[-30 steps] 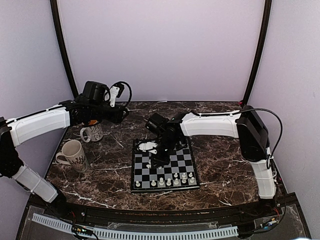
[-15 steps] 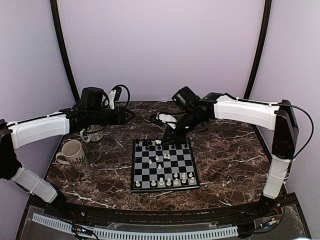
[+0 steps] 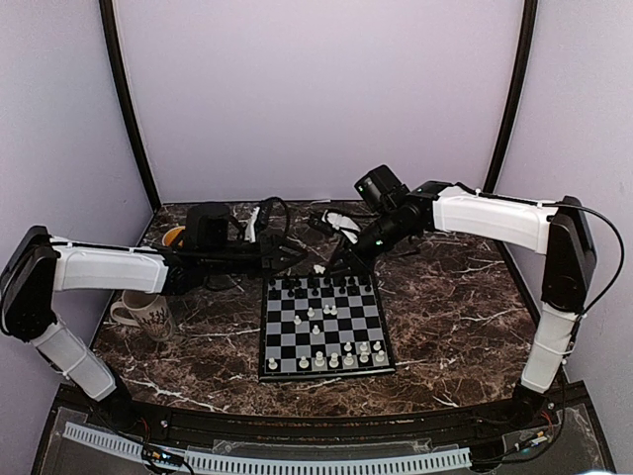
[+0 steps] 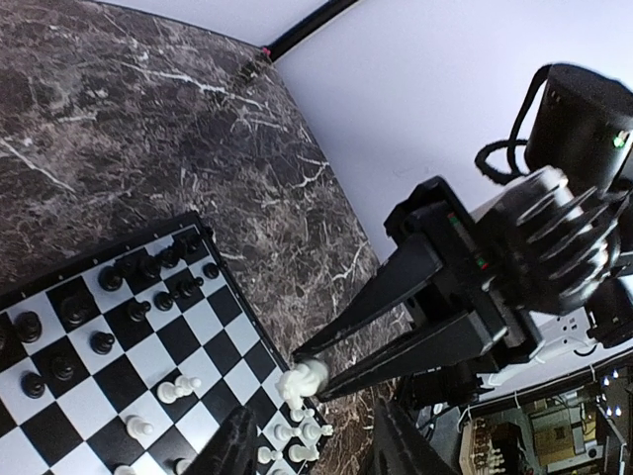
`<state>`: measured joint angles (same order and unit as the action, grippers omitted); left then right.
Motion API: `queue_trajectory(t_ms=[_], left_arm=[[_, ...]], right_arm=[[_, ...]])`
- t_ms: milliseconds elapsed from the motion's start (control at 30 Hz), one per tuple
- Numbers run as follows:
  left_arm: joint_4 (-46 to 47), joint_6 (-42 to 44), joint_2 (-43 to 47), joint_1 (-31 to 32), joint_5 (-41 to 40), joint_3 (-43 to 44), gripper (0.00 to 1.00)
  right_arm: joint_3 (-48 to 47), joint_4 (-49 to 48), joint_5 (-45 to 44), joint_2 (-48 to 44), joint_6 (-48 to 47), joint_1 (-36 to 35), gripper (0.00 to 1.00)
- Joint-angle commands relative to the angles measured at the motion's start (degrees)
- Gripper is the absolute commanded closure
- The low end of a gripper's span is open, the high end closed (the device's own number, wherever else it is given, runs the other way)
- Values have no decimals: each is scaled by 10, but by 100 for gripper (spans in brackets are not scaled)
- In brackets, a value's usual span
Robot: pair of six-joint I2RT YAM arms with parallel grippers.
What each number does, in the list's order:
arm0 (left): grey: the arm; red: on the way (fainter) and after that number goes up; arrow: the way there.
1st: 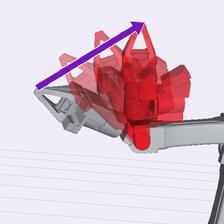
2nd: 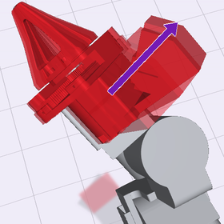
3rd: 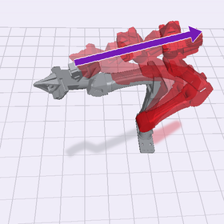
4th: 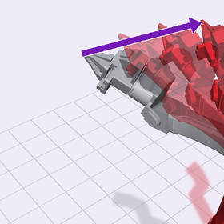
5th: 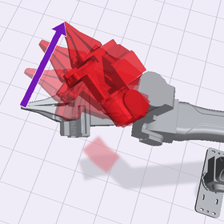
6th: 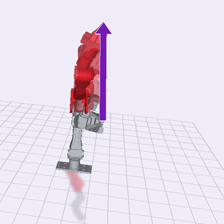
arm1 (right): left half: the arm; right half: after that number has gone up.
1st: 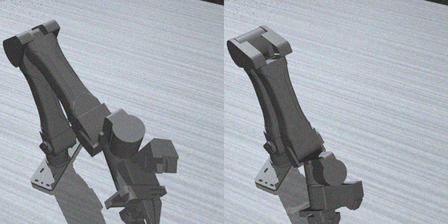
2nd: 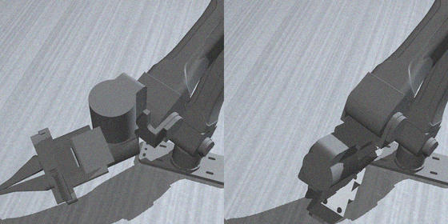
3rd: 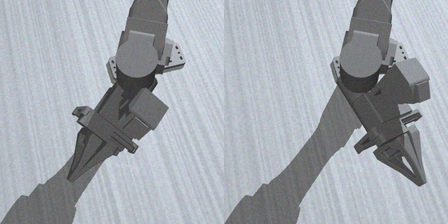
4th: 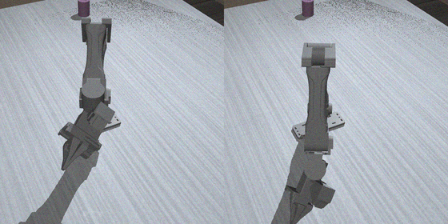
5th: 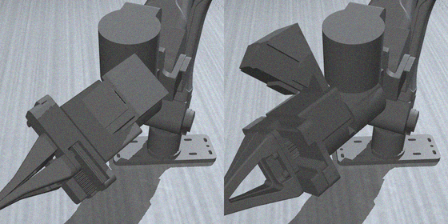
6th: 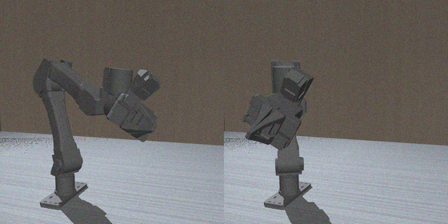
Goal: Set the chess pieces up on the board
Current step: Pass from the right arm to the left
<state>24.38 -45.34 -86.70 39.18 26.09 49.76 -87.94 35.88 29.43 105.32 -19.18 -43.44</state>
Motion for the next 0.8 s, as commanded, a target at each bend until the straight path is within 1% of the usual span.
queue_trajectory(t_ms=[0, 267, 433, 600, 767], left_arm=[[55, -31, -34, 19, 26, 19, 59], [96, -54, -71, 28, 43, 27, 63], [112, -63, -83, 28, 54, 28, 68], [120, -66, -91, 29, 57, 30, 70], [131, -75, -99, 29, 65, 30, 78]], right_arm=[[4, -19, 19, -13, 12, 0, 84], [4, -18, 21, -13, 13, 0, 84], [5, -19, 22, -10, 14, 0, 84], [2, -19, 25, -9, 16, 1, 84], [1, -20, 26, -6, 18, 0, 84]])
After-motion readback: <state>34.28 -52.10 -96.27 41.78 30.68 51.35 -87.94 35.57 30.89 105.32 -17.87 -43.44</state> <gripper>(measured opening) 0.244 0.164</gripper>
